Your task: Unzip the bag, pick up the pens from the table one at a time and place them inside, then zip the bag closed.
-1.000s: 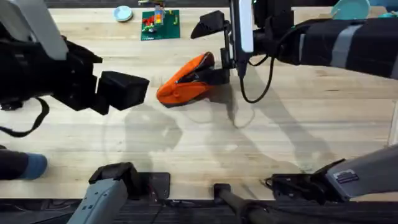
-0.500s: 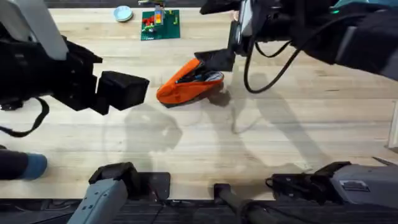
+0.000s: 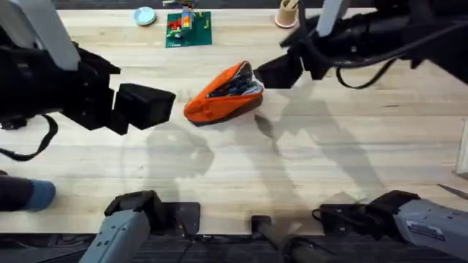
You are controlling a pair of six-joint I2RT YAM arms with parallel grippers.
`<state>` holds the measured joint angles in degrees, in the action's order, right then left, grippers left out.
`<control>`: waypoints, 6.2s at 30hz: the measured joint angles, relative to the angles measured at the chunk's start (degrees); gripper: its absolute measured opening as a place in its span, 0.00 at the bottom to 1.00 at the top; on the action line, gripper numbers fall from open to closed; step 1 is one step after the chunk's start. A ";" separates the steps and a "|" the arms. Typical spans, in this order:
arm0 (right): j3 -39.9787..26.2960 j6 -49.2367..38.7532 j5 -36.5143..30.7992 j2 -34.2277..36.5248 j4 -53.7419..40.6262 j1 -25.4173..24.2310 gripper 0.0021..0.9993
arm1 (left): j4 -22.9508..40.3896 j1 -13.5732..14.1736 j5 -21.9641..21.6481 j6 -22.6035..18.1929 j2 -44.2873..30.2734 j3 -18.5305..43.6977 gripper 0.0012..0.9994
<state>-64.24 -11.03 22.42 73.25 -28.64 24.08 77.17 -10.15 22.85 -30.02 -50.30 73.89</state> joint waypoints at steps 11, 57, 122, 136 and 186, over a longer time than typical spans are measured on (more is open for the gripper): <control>-1.72 10.04 -2.59 -0.54 -13.97 0.00 1.00 | 0.00 0.00 0.00 0.00 0.00 0.00 1.00; -1.78 11.28 -2.98 -0.54 -10.39 0.00 1.00 | 7.67 -11.94 15.13 -40.84 -4.04 -2.63 0.99; -2.26 55.63 -2.92 13.88 -0.80 20.93 1.00 | 0.72 -21.66 26.84 -55.17 -24.00 -13.27 0.99; -2.28 55.65 -2.92 20.51 5.81 21.64 1.00 | 0.72 -21.66 26.84 -55.15 -24.00 -13.27 0.99; -2.35 59.45 -8.71 28.03 19.56 23.69 0.34 | 0.60 -21.66 26.84 -55.17 -24.00 -13.27 0.99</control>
<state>-66.59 48.43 13.72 101.27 -9.08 47.77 77.77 -31.81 49.69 -85.19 -74.30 60.62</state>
